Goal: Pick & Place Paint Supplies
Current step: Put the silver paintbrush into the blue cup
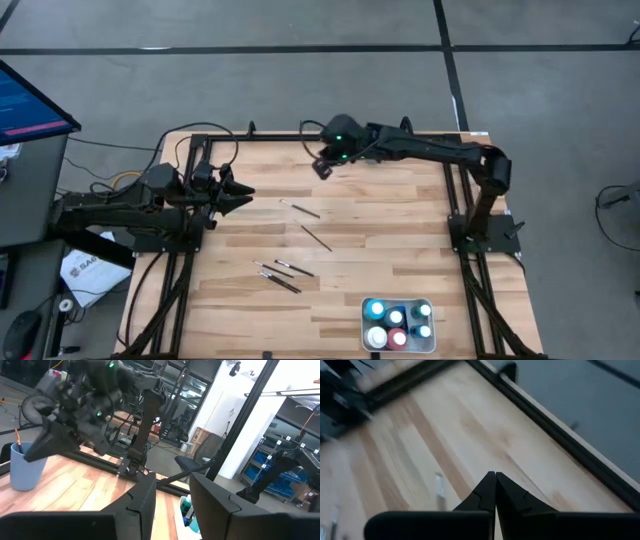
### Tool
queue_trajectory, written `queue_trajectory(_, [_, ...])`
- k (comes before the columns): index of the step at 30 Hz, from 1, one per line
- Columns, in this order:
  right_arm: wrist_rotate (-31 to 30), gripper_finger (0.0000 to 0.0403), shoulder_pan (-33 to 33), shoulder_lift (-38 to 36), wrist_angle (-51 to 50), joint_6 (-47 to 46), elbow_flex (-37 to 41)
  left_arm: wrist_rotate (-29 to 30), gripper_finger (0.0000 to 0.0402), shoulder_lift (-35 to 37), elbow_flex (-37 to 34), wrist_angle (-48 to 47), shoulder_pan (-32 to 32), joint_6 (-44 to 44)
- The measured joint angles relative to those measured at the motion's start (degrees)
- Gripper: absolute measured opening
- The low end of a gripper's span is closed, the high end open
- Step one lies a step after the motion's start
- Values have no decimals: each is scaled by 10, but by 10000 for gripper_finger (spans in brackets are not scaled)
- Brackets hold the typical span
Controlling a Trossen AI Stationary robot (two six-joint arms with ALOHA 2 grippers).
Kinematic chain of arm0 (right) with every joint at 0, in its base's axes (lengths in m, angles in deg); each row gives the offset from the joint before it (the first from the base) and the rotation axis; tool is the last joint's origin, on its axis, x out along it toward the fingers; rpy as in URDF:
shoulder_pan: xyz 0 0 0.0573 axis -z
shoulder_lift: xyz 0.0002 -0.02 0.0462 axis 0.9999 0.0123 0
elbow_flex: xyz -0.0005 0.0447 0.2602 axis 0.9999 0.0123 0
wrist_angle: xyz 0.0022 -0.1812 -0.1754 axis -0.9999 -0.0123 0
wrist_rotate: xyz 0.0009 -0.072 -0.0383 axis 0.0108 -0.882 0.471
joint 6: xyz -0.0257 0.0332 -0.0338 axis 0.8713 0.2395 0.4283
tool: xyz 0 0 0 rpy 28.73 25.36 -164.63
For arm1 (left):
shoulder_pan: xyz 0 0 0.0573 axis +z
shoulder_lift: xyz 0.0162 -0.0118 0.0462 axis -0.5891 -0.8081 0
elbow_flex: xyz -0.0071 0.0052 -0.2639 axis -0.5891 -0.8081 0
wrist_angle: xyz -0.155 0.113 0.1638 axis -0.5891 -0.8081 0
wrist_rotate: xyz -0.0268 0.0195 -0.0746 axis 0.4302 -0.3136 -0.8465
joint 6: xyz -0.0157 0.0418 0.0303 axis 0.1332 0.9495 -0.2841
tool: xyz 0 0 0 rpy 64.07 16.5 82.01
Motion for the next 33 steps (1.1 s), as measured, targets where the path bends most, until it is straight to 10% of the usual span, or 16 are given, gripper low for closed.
queue_trajectory(10, [1, 0, -50, 9, -82, 20, 7, 51, 110, -43, 0, -127, 0, 2])
queue_trajectory(19, [-9, 36, -71, -42, -137, 9, 7, 107, 157, -223, 0, -172, 10, 92])
queue_trajectory(33, [-15, 77, -83, -54, -162, 11, 7, 92, 217, -474, 1, -37, 16, 273])
